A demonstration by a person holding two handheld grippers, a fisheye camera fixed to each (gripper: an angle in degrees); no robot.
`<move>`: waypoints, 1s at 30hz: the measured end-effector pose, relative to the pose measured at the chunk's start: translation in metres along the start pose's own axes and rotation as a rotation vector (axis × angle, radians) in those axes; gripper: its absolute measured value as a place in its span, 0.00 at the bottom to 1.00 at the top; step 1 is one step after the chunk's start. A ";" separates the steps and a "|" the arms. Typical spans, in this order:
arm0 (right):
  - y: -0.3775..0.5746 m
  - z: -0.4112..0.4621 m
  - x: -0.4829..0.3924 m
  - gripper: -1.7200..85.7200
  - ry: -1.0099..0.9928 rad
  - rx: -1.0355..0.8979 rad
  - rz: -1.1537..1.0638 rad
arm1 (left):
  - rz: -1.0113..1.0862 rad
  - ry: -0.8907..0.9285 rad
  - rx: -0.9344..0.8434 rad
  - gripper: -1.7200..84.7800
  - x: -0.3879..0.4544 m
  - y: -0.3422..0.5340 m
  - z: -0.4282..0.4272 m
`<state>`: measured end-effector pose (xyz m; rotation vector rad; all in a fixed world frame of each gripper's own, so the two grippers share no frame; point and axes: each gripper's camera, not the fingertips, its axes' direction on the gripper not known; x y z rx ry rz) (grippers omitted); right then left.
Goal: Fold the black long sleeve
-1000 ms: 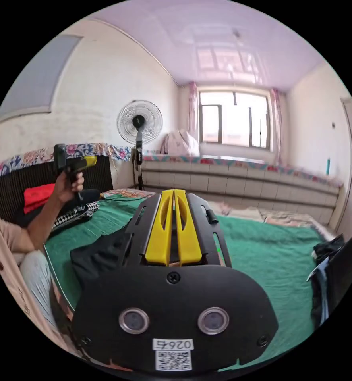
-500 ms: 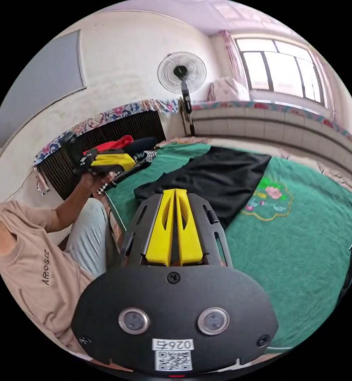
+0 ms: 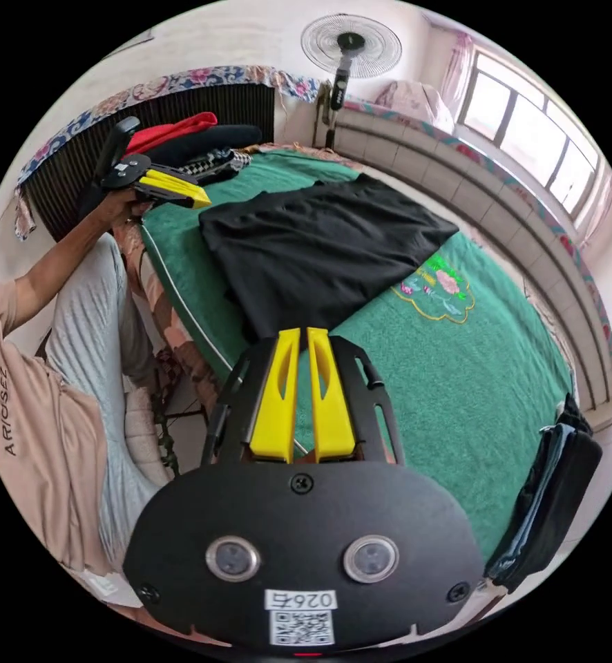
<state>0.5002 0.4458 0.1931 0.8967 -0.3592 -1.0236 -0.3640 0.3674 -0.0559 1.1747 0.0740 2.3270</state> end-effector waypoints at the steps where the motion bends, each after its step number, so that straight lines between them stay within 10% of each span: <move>1: 0.003 -0.007 -0.012 0.05 0.018 0.028 -0.029 | 0.040 -0.027 0.055 0.02 0.015 -0.005 -0.010; 18: 0.060 0.074 -0.144 0.03 0.404 -0.108 -0.445 | 0.473 -0.111 -0.080 0.18 0.189 -0.089 0.044; 30: 0.016 -0.005 -0.044 0.01 -0.003 0.117 -0.108 | 0.464 -0.240 -0.133 0.13 0.208 -0.144 0.079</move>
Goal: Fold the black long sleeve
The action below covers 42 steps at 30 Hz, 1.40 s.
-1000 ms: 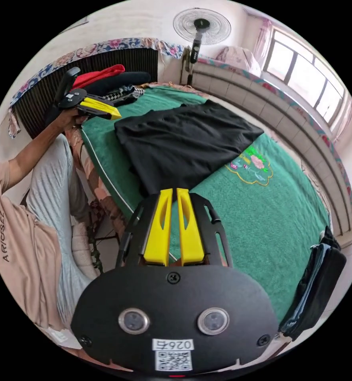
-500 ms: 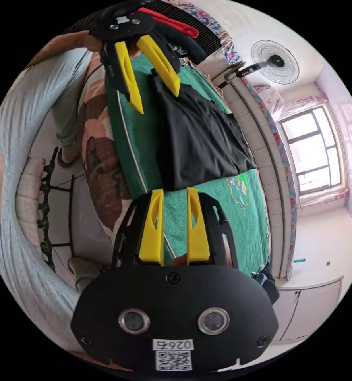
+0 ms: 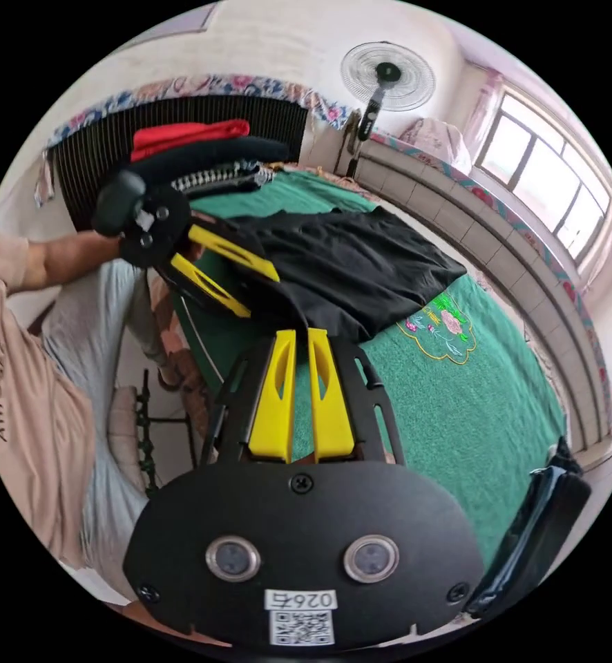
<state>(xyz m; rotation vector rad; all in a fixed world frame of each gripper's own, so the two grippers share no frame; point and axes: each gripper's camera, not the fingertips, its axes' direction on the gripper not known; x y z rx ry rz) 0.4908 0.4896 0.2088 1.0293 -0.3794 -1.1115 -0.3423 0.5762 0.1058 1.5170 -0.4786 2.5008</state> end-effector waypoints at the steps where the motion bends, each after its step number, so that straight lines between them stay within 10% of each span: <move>1: 0.001 -0.008 0.011 0.01 -0.044 0.034 0.028 | -0.005 -0.014 0.001 0.10 -0.003 -0.002 0.002; 10: -0.010 -0.017 -0.039 0.11 0.188 0.096 -0.124 | -0.269 0.329 0.036 0.08 -0.074 0.013 0.017; 20: -0.045 0.082 -0.094 0.14 0.491 -0.076 -0.350 | -0.206 0.292 0.052 0.08 -0.060 0.012 0.013; 30: -0.091 0.054 -0.025 0.03 0.206 0.050 -0.046 | -0.203 0.023 0.031 0.23 -0.015 -0.003 -0.005; 42: -0.105 0.034 0.014 0.02 0.116 0.136 0.052 | -0.334 -0.147 -0.261 0.13 -0.052 0.061 0.035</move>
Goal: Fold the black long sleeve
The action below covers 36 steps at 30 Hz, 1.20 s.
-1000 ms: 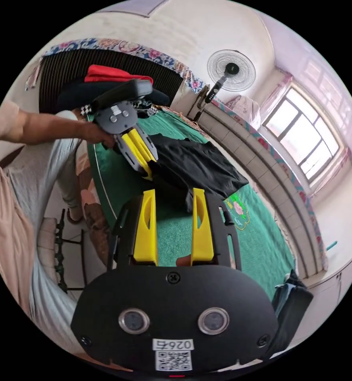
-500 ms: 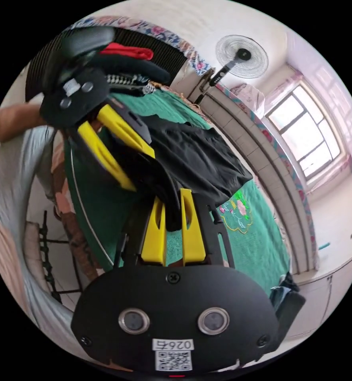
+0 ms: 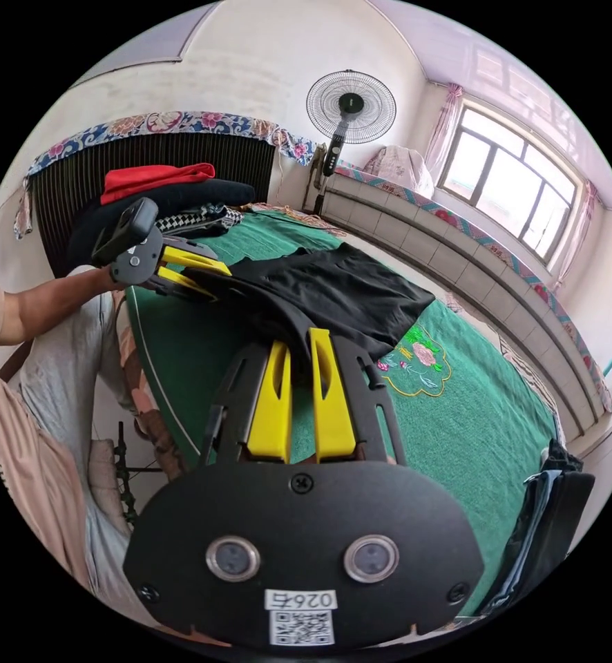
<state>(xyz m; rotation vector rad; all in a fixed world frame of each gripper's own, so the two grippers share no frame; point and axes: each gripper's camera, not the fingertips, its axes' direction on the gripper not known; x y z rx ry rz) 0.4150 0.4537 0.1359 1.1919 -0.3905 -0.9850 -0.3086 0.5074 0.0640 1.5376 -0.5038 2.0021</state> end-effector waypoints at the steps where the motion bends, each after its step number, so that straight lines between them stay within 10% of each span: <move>1: -0.001 0.001 0.001 0.02 -0.001 -0.004 -0.003 | 0.018 -0.040 -0.027 0.12 0.006 0.004 0.003; 21: 0.022 -0.105 -0.060 0.01 -0.214 -0.138 -0.366 | 0.374 0.077 0.118 0.04 0.059 0.075 -0.135; 36: -0.228 0.216 0.299 0.01 -0.322 -0.419 0.133 | 0.084 0.536 -0.041 0.06 -0.194 -0.108 0.227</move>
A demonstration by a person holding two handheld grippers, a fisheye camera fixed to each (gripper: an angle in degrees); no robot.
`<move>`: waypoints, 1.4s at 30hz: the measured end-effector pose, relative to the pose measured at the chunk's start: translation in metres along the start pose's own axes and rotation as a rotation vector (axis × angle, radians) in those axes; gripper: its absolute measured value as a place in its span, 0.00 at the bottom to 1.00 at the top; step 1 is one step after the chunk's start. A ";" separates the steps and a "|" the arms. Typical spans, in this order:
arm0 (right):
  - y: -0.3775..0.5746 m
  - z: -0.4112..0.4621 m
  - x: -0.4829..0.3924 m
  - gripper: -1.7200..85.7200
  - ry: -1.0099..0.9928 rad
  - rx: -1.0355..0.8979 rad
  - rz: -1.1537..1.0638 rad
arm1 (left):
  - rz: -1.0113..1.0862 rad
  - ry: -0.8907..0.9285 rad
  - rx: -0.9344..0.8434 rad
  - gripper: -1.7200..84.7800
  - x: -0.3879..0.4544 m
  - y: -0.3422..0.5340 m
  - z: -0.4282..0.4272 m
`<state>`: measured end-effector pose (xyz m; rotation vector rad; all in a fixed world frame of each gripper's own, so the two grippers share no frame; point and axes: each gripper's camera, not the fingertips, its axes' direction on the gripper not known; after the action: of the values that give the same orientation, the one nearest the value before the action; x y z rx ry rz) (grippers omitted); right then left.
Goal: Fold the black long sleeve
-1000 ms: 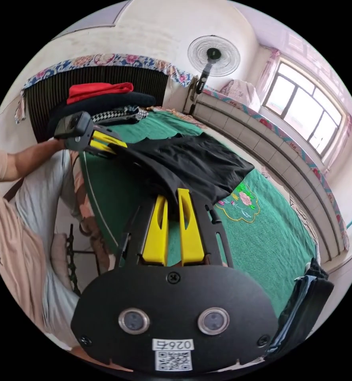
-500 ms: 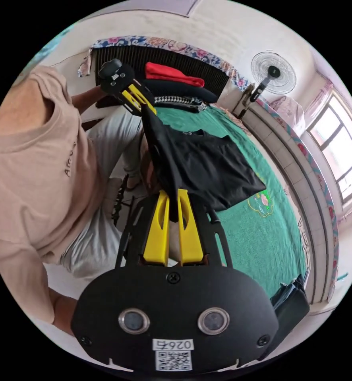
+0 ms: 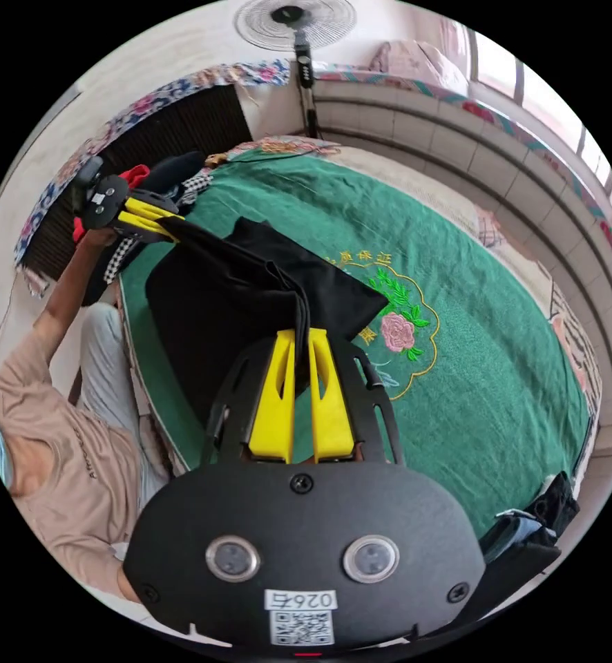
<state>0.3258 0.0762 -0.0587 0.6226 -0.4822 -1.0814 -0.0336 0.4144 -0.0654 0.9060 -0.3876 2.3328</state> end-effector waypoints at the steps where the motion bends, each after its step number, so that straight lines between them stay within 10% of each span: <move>1: -0.023 0.017 0.026 0.01 -0.008 -0.022 0.035 | -0.036 0.048 -0.018 0.06 -0.027 -0.004 0.027; 9: -0.063 0.039 0.127 0.09 0.016 0.157 0.331 | -0.339 0.198 0.022 0.12 -0.143 0.058 0.091; 20: -0.065 0.015 0.154 0.05 -0.173 0.154 0.384 | -0.458 0.031 0.159 0.10 -0.084 0.198 0.080; 27: -0.129 -0.015 0.158 0.10 0.024 0.081 0.329 | -0.557 0.256 0.216 0.09 -0.111 0.275 0.079; 34: 0.001 -0.102 0.119 0.10 -0.129 0.234 0.408 | -0.515 0.616 0.185 0.17 -0.104 0.328 0.116; 42: 0.098 -0.107 0.103 0.12 -0.361 0.239 0.484 | -0.500 0.556 0.130 0.21 -0.088 0.326 0.127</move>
<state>0.4993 0.0389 -0.0643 0.4812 -1.0302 -0.6750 -0.1211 0.0649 -0.0502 0.3207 0.2040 2.0338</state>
